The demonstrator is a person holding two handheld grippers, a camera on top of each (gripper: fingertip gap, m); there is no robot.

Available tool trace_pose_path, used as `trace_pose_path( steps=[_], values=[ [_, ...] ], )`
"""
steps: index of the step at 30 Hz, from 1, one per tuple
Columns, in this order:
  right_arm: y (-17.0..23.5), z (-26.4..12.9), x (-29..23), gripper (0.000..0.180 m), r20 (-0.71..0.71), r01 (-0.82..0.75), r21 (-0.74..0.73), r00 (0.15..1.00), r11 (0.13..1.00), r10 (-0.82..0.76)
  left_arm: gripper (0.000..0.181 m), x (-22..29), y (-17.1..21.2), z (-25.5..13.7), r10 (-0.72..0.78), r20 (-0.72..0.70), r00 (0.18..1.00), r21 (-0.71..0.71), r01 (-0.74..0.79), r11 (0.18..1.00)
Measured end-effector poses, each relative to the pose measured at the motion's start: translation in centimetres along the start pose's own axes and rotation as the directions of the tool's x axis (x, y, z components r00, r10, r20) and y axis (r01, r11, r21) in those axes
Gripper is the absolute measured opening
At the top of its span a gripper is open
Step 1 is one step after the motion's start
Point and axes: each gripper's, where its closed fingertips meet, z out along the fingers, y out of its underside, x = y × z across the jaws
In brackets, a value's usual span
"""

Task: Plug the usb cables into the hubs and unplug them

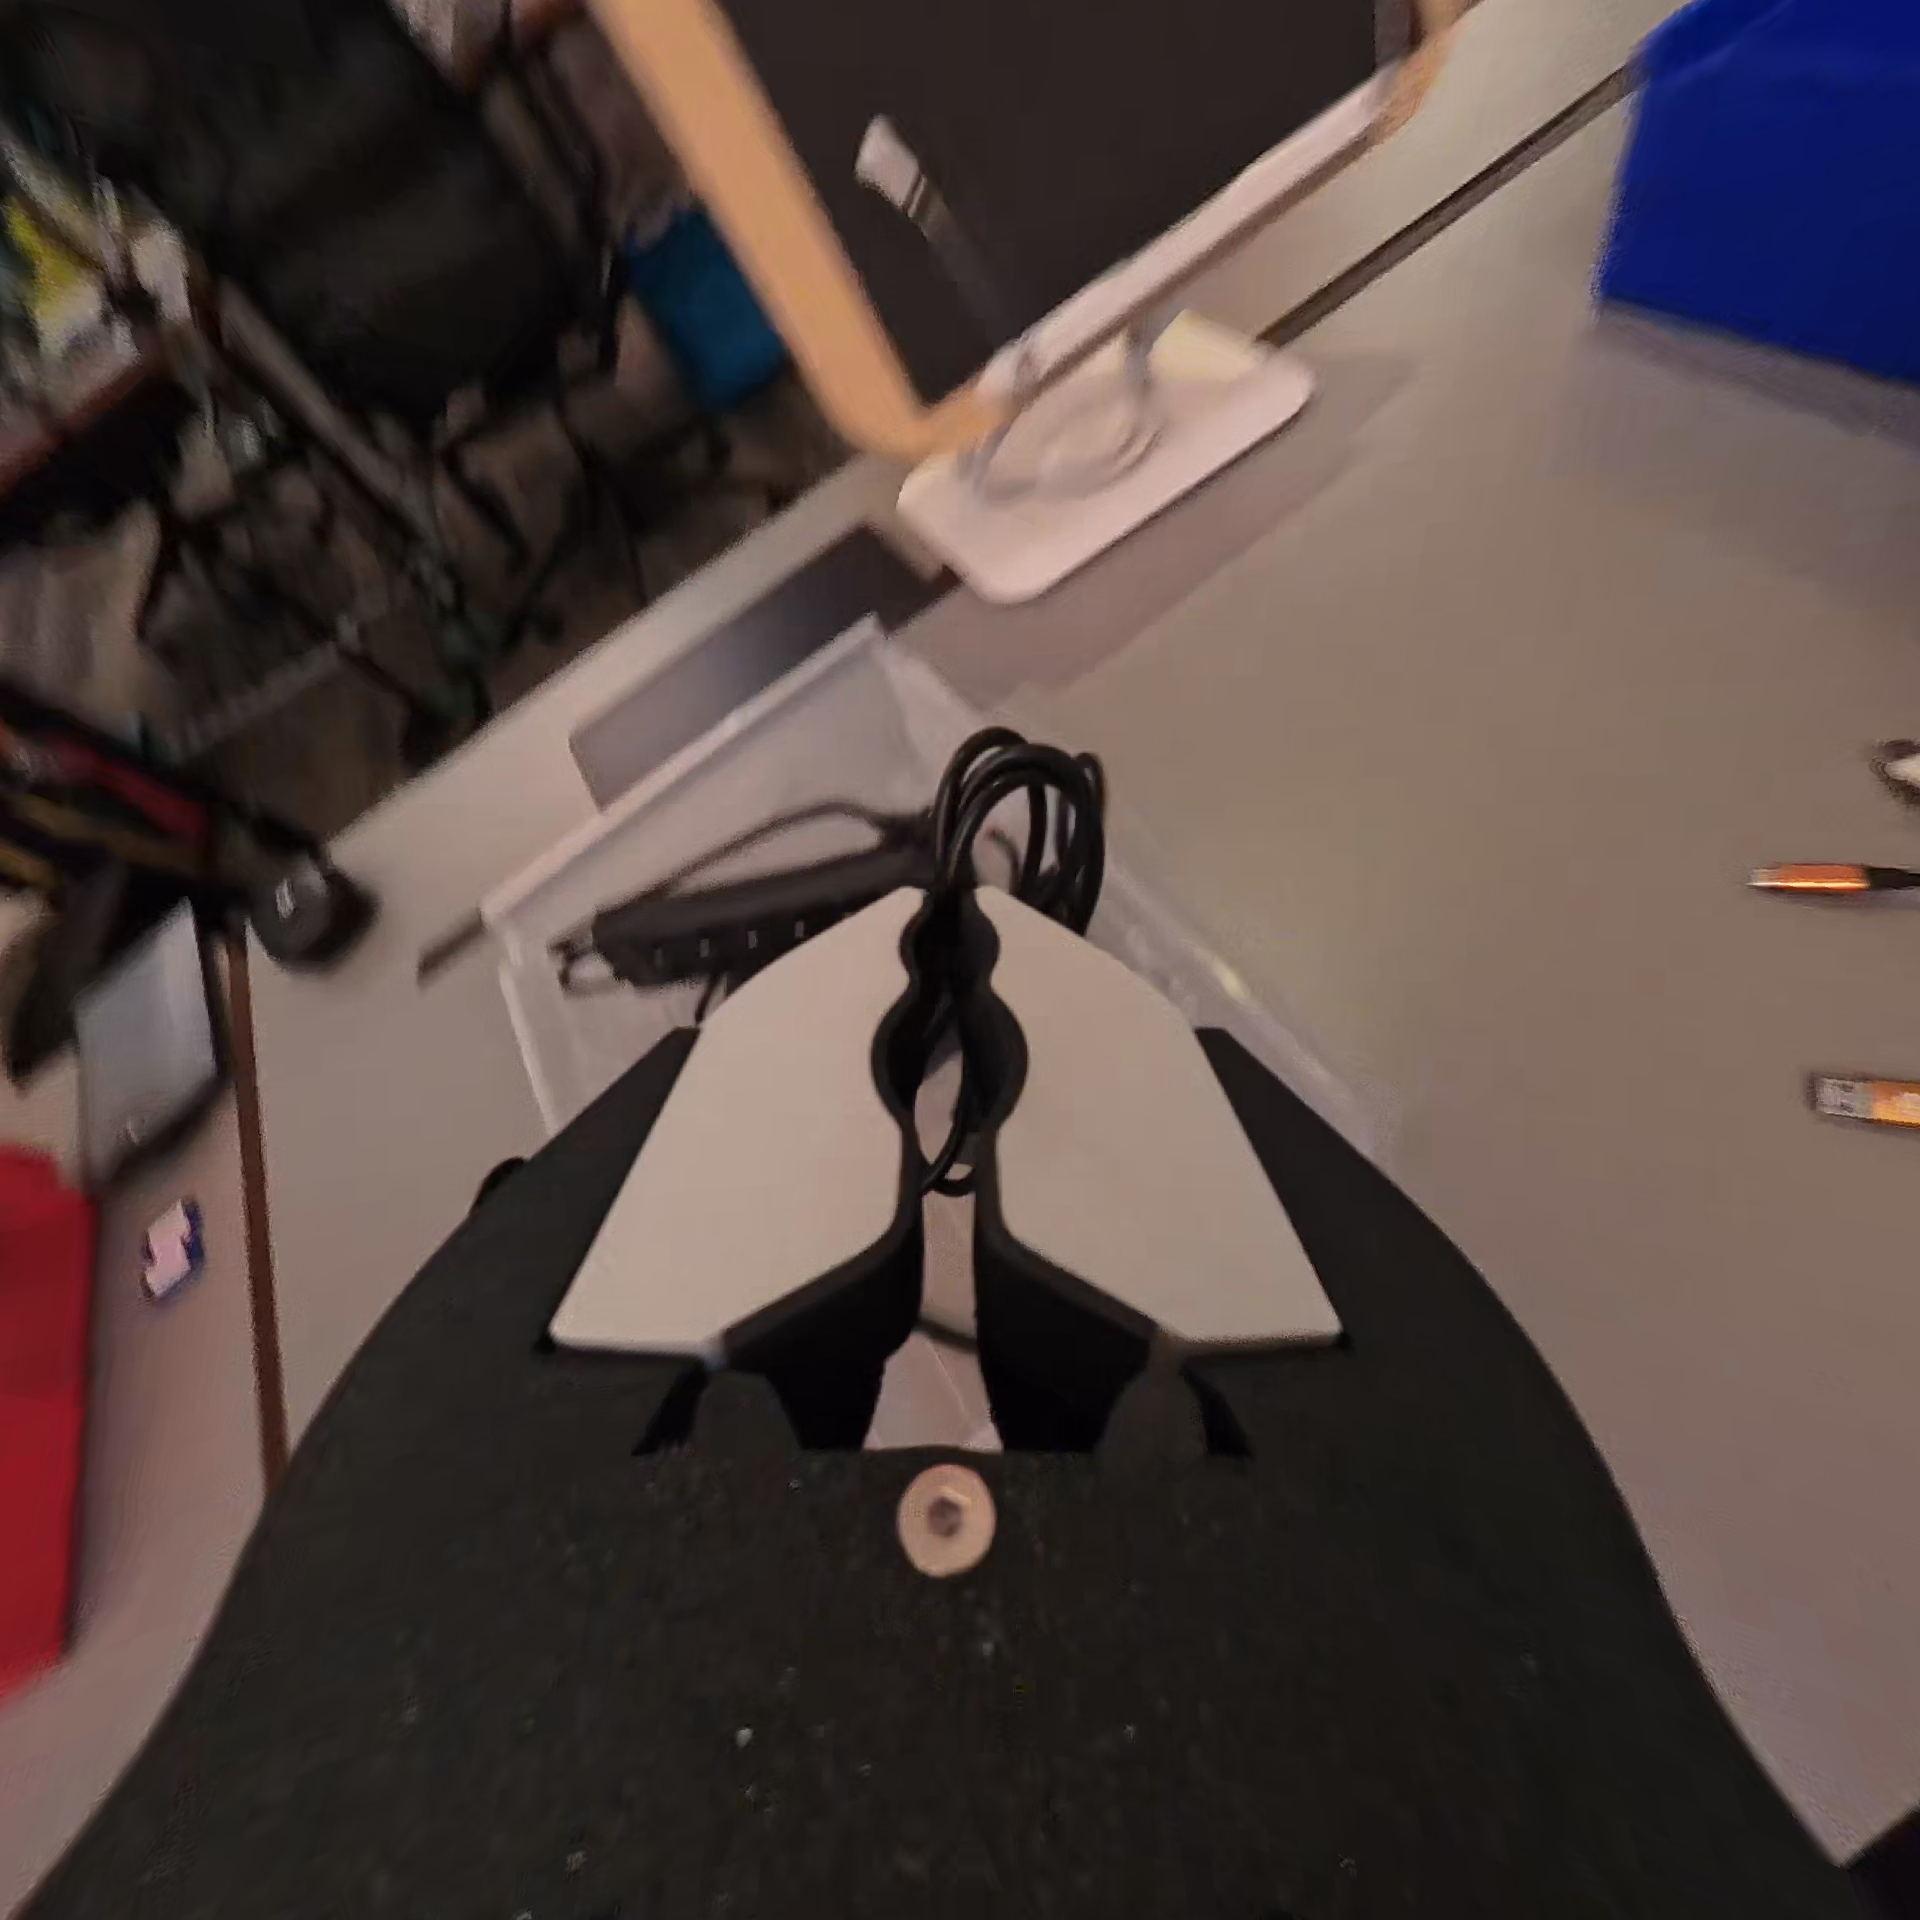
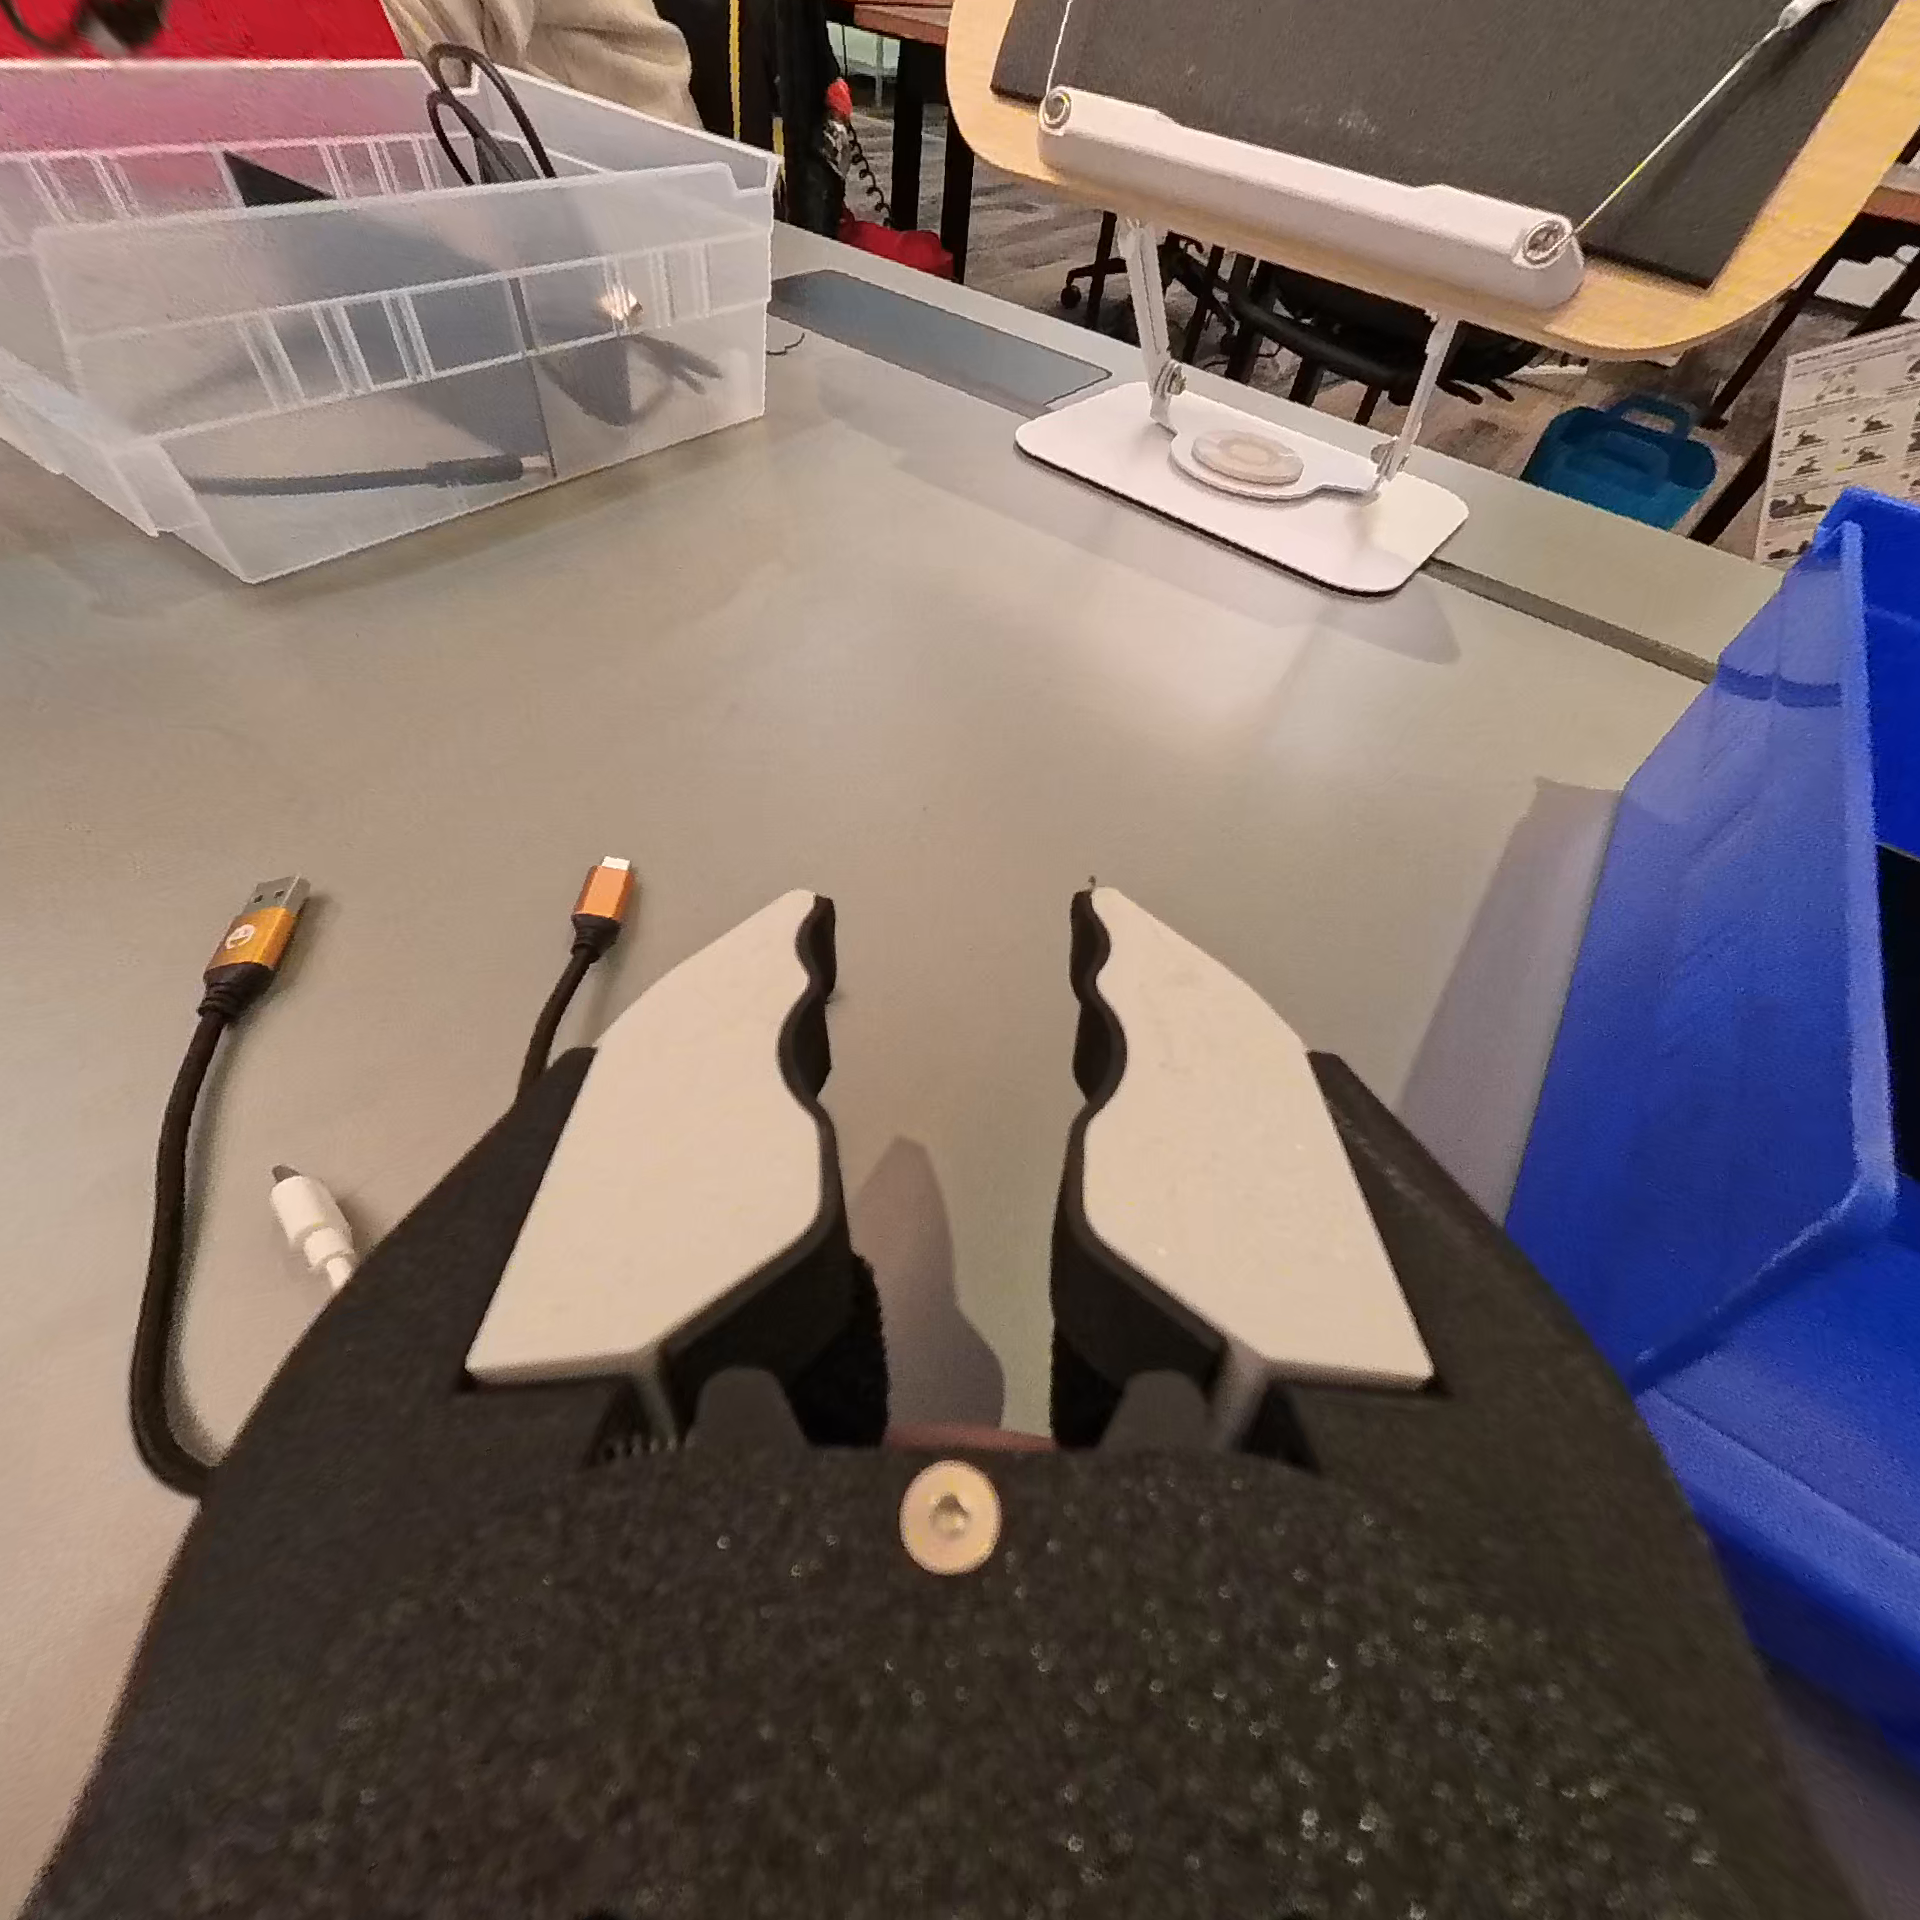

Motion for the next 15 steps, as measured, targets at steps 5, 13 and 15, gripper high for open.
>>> trace_pose_path(
  steps=[5,13,15],
  values=[
    [-0.1,-0.2,-0.1,0.043,-0.003,0.010,0.005,1.000,1.000,-0.010,0.002,10.8,-4.6,-3.7,0.337,-0.275,0.900,0.195,-0.291,0.937],
    [0.0,-0.4,0.0,0.043,-0.005,0.011,0.004,1.000,1.000,-0.011,0.003,25.2,4.9,-1.0,0.638,-0.669,0.382,0.161,-0.763,0.626],
    [0.0,-0.4,-0.1,0.043,-0.002,0.011,0.002,1.000,1.000,-0.011,0.003,26.7,7.9,0.3,0.676,-0.701,0.226,0.188,-0.856,0.481]
  ],
)
